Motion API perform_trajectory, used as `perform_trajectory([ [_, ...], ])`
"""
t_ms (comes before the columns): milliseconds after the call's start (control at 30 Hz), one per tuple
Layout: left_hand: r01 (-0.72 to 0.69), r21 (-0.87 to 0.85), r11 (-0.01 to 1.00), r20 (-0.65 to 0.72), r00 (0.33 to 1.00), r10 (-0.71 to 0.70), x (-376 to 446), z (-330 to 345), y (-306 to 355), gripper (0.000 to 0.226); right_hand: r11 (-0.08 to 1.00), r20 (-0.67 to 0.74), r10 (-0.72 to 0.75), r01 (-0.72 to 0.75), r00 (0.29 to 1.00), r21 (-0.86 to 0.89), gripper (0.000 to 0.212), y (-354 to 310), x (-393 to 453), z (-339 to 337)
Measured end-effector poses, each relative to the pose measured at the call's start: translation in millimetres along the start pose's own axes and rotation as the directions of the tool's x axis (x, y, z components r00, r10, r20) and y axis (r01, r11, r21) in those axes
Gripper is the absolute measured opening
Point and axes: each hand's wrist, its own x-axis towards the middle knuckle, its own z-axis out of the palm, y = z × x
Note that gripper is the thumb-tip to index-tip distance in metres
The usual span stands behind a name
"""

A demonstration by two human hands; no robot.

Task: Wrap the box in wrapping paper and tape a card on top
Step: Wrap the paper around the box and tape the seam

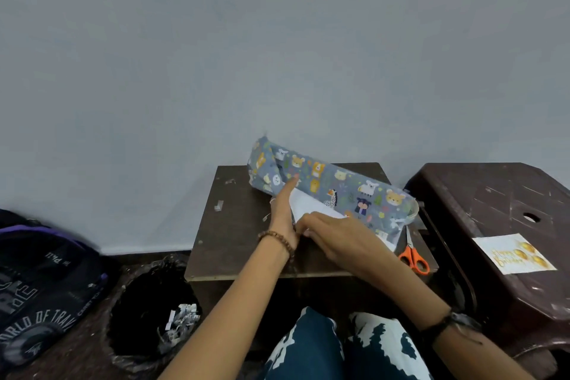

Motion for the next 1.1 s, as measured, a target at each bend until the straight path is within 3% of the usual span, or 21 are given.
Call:
perform_trajectory([
  [100, -0.038, 0.068, 0.997, -0.167, 0.985, 0.049, 8, -1, -9, 0.021, 0.960, -0.055, 0.261, -0.253, 0.964, 0.122, 0.035, 9, 1, 4],
  [167, 0.001, 0.079, 0.997, -0.199, 0.980, 0.015, 11, -6, -13, 0.013, 0.870, -0.161, 0.469, -0.423, 0.869, 0.253, 0.030, 31, 8, -2],
  [233, 0.019, 0.087, 0.996, -0.223, 0.975, 0.001, 12, -11, -13, 0.010, 0.845, -0.223, 0.534, -0.501, 0.816, 0.190, 0.038, 71, 17, -1],
  [367, 0.001, 0.011, 1.000, -0.212, 0.977, 0.002, 14, -17, -13, 0.013, 0.743, 0.108, 0.666, -0.669, 0.738, -0.017, 0.074, 138, 33, 4],
  [467, -0.020, -0.043, 0.999, -0.156, 0.988, 0.013, 10, -16, -12, 0.005, 0.682, 0.335, 0.674, -0.728, 0.659, 0.061, 0.096, 165, 49, 5],
  [567, -0.044, -0.162, 0.986, -0.061, 0.998, 0.035, 6, -12, -11, 0.017, 0.612, 0.470, 0.659, -0.782, 0.587, 0.119, 0.105, 170, 63, -2],
  [667, -0.056, -0.262, 0.963, 0.019, 0.998, 0.063, 6, -5, -14, 0.034, 0.678, 0.449, 0.653, -0.735, 0.610, 0.012, 0.102, 167, 73, -5],
  [833, -0.065, -0.282, 0.957, 0.060, 0.995, 0.085, 6, 12, -17, 0.035, 0.716, 0.354, 0.687, -0.674, 0.635, -0.183, 0.096, 156, 77, 4],
  [1000, -0.071, -0.195, 0.978, 0.111, 0.989, 0.094, -1, 6, -15, 0.031, 0.729, 0.306, 0.655, -0.684, 0.691, -0.016, 0.073, 132, 74, -13],
  [1100, -0.097, -0.169, 0.981, 0.145, 0.982, 0.122, -7, 2, -7, 0.031, 0.752, 0.193, 0.647, -0.659, 0.737, -0.007, 0.064, 100, 66, -22],
])
